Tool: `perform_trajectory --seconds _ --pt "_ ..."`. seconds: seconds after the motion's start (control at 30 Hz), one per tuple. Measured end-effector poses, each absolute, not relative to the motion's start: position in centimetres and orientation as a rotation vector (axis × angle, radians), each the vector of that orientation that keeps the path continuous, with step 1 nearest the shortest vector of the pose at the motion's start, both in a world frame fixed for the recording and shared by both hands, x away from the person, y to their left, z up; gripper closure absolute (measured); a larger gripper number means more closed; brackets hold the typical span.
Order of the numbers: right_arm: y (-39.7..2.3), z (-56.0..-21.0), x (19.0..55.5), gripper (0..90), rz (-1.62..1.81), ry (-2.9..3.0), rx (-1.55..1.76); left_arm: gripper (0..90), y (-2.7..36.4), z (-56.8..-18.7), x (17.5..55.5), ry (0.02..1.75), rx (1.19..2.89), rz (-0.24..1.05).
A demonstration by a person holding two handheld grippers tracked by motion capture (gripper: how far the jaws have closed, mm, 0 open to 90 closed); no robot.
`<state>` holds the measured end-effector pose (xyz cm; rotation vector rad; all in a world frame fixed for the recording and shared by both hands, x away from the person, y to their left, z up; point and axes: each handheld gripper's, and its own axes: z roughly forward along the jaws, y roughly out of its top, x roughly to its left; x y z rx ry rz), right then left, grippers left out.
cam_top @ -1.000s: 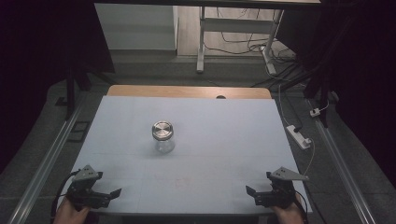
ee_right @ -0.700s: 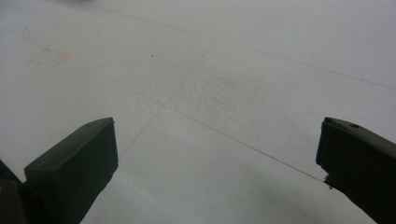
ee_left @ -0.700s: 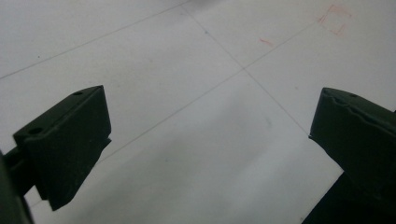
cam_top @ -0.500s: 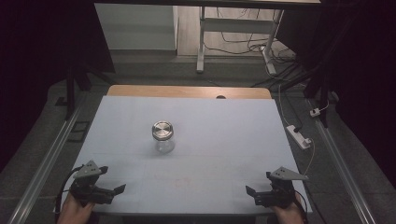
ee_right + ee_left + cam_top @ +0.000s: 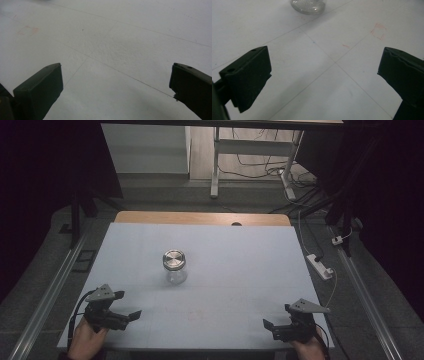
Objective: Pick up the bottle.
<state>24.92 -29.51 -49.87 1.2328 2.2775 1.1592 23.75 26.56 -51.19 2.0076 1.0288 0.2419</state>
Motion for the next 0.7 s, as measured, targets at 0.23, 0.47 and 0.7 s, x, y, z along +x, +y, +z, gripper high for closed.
perform_trajectory --seconds 0.23,0.47,0.7 --pt "-29.5 -49.9 24.9 0.0 1.158 2.279 1.234 0.0 25.8 -51.2 25.0 1.008 2.016 0.254" --pt "-29.5 -49.9 24.9 0.0 1.162 2.281 1.233 0.0 24.8 -51.2 26.2 1.002 2.040 0.281" --pt "-29.5 -49.9 24.9 0.0 1.160 2.283 1.229 0.0 24.0 -51.3 27.6 1.017 2.044 0.274"
